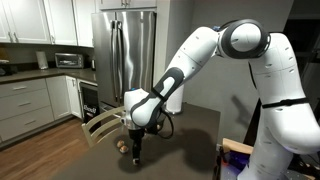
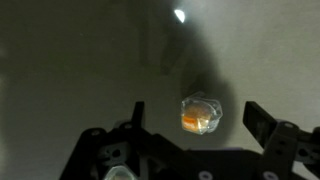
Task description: Move the basket to the right, pick up all the objects from the table and put them in the basket
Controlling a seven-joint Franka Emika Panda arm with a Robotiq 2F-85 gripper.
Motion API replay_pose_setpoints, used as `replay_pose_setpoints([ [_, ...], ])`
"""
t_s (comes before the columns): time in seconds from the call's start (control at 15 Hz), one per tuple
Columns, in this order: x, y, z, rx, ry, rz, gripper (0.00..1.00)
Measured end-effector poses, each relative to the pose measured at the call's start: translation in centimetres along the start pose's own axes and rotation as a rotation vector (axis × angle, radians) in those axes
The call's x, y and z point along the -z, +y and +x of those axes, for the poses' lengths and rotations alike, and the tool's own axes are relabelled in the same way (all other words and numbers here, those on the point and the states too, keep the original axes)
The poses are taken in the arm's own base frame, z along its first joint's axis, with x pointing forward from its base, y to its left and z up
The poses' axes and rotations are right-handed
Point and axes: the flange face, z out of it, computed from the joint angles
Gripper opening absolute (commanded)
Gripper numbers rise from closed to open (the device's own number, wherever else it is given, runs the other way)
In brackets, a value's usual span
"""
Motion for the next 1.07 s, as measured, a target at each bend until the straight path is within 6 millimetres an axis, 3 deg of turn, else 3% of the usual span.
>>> replay_pose_setpoints([
  [1.07,-0.9,2.0,1.4,0.007,0.003,0.011,1.0],
])
